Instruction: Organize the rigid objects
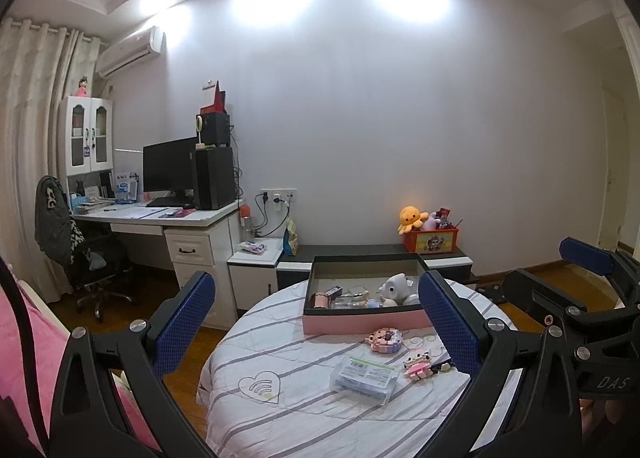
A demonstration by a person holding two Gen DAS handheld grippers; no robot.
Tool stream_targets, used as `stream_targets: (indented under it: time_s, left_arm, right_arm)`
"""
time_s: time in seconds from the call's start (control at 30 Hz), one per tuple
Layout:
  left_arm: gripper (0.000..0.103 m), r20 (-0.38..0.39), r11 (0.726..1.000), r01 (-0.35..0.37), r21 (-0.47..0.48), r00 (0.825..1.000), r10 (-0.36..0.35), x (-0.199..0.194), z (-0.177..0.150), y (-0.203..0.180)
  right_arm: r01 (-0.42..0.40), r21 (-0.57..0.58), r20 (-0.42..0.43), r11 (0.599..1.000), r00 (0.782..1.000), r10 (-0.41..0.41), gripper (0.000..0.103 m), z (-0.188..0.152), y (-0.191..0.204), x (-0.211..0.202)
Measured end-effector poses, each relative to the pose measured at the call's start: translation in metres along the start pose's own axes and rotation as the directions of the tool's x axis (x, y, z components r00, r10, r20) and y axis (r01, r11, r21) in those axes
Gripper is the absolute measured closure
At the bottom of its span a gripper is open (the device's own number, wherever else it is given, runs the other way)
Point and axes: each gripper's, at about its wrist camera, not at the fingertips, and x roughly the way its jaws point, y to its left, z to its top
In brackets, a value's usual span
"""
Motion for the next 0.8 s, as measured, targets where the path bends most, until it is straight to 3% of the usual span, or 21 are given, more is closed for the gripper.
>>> stream_targets:
  time_s: [0.43, 0.67, 0.8]
  left_arm:
    - [0.000, -0.025, 1.000, 0.009, 0.012, 1.000, -0.009, 0.011, -0.005, -0.005]
    - [0.000, -0.088, 0.999, 0.042, 0.003, 0.995, -0.041, 0.038, -0.026, -0.010]
    - [0.000, -0.169, 0.998, 0.063, 0.006, 0.984, -0.061, 0.066, -0.049, -0.014]
  right_arm:
    - [0.007, 0.012, -0.016, 1.000, 1.000, -0.007, 0.000, -0.005, -0.004, 0.000]
    - [0.026, 0.019, -0.075, 0.999, 0.997, -0.024, 0.000, -0.017, -0.015, 0.016]
    - [0.039, 0.020, -0.133, 0.999, 0.990, -0.036, 0.000, -0.033, -0.021, 0.034]
